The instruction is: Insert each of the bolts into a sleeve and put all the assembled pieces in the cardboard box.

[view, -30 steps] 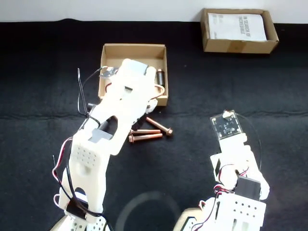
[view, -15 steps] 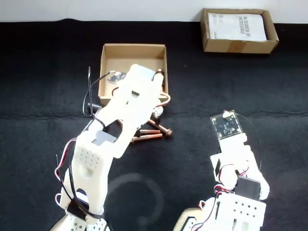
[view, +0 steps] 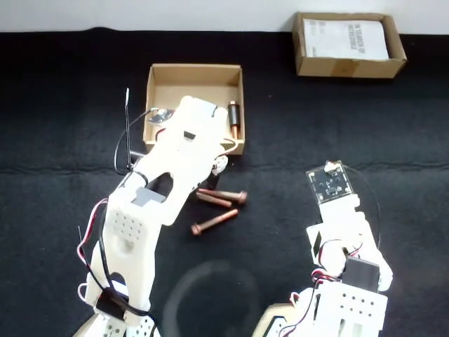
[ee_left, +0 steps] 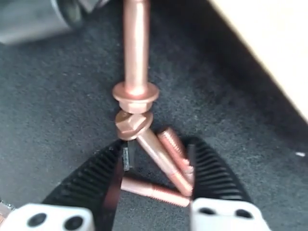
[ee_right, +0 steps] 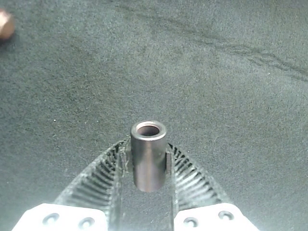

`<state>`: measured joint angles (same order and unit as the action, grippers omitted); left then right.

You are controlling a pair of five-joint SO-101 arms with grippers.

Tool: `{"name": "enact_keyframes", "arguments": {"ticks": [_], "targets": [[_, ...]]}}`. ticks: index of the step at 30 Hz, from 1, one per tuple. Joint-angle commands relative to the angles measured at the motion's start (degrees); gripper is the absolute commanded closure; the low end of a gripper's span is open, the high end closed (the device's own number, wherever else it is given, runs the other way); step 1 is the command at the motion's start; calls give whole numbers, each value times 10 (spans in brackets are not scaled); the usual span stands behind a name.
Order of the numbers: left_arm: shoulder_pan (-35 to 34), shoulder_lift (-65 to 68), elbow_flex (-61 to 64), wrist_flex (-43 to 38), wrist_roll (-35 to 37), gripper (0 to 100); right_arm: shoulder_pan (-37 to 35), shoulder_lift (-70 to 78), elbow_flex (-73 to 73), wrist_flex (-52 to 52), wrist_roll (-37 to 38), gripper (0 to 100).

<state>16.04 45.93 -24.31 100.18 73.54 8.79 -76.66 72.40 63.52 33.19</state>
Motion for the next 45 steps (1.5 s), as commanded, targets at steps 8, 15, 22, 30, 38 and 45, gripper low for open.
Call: {"name": "enact_keyframes", "arguments": {"ticks": [8,15,22,30,38,45], "targets": [[-5,40,-11,6,-4,992,-9,-4,-3,-24,-4,991],[-4,37,-28,7,-44,991,-19,-3,-3,-23,-4,991],[13,36,-55,8,-104,987,-20,-3,-7,-23,-4,991],[23,10,-55,8,-213,986,-28,-2,-7,-21,-3,991],[46,-9,-28,7,-418,989,-29,18,-7,-23,17,991],[47,-13,-31,4,-455,987,-29,36,-17,-25,19,991]]}}
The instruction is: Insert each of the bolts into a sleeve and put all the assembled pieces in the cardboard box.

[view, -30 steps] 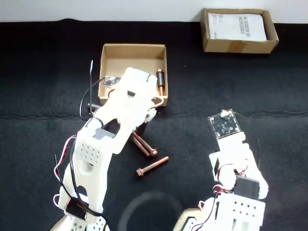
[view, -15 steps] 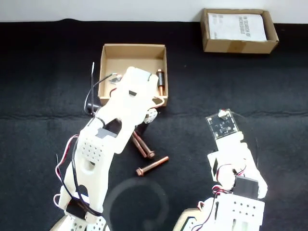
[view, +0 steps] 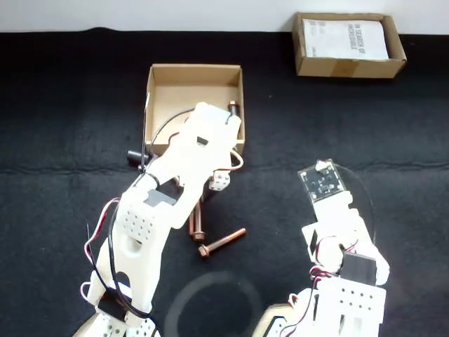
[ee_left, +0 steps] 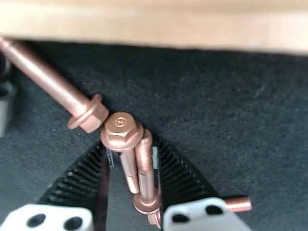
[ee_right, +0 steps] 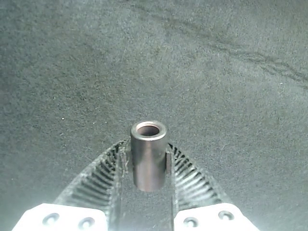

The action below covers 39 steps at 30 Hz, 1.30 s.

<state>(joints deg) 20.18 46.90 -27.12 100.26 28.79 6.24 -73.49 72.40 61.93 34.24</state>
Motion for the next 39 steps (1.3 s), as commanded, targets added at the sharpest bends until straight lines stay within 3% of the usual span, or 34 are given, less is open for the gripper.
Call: {"name": "enact_keyframes", "arguments": {"ticks": [1,4,9,12,17,21,27,39], "targets": [[8,-22,-7,3,-8,986,-3,6,-20,-9,9,991],[7,-22,-37,6,-4,937,-3,7,-23,-9,10,991],[7,-42,-33,7,-6,698,-3,6,-27,-9,10,991],[5,-73,-27,7,-5,633,-3,5,-24,-9,10,991],[4,-131,0,7,-6,683,-3,5,-21,-9,7,991],[5,-201,84,7,-7,742,-3,5,-21,-9,8,991],[5,-283,209,3,-8,748,-3,5,-20,-16,9,991],[-88,-263,227,-75,-8,751,-3,7,-19,-20,7,991]]}}
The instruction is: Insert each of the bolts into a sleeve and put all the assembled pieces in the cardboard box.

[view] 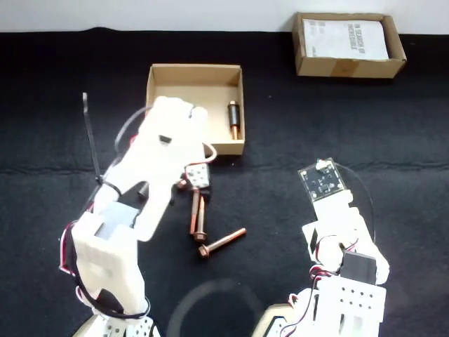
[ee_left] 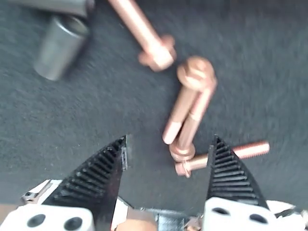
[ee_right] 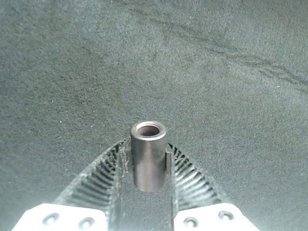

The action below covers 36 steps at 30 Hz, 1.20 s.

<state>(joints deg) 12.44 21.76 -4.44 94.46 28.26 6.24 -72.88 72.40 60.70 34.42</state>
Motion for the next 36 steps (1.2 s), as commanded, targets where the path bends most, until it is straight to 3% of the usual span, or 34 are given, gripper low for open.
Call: {"name": "enact_keyframes", "arguments": {"ticks": [1,17,25,36], "targets": [[-11,-5,0,-19,-3,751,-3,0,-19,-7,5,991],[-15,97,-6,-68,-4,752,-2,-1,-19,-8,5,991],[-14,98,-123,47,-4,752,-2,-1,-2,-9,7,991],[-20,103,-103,52,-4,752,-2,-1,-6,-9,8,991]]}}
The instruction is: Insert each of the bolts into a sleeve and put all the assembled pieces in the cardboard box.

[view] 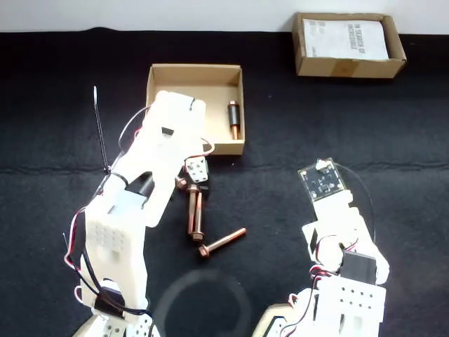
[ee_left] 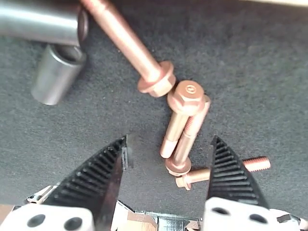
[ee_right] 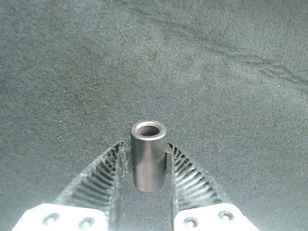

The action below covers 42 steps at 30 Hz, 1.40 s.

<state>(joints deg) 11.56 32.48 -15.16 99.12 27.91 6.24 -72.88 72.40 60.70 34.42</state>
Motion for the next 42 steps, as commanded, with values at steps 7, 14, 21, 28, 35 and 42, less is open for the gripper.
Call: {"name": "enact_keyframes", "arguments": {"ticks": [7,14,21,28,35,42], "targets": [[-51,-4,7,5,-40,752,-2,-1,-7,-9,8,991],[-43,-3,9,-5,-44,752,-2,-1,-7,-9,8,991],[-28,46,38,-45,-43,752,-2,-1,-8,-8,8,991],[-28,84,37,-45,-43,752,-2,-2,-8,-8,8,991],[-28,84,37,-106,-44,1000,-2,-2,-8,-8,8,991],[-27,83,37,-109,-41,992,-2,-2,-5,-8,8,991]]}}
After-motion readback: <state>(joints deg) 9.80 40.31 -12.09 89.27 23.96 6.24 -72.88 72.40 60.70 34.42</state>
